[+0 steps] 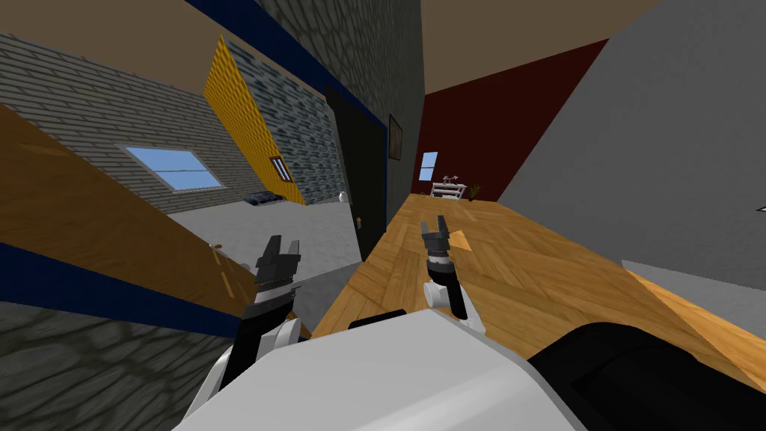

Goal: Push the door open

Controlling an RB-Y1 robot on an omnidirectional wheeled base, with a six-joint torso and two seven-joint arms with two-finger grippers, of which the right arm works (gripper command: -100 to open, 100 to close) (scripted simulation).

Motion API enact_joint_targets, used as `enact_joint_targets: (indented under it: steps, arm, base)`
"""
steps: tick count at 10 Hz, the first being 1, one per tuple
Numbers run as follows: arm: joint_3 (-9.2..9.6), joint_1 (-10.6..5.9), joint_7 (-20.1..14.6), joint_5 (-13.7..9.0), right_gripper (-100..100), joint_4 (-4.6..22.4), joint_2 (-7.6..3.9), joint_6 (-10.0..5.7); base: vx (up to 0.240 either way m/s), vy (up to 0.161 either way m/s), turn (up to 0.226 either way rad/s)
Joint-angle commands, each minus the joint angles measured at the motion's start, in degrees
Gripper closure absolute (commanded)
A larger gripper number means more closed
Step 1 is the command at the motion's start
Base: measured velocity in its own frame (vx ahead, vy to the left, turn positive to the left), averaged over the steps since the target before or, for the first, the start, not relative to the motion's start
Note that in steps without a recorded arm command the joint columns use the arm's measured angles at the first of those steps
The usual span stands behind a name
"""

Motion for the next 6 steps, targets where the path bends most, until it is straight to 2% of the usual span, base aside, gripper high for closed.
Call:
enact_joint_targets:
  steps: [1,6]
  arm:
    - [0.40,-0.61,0.07,0.10,-100,1.70,-0.50,-0.23]
    - [1.75,-2.62,0.32,0.42,-100,7.37,-1.81,-1.00]
  base:
    - [0.135,0.062,0.071]
    - [0.121,-0.052,0.078]
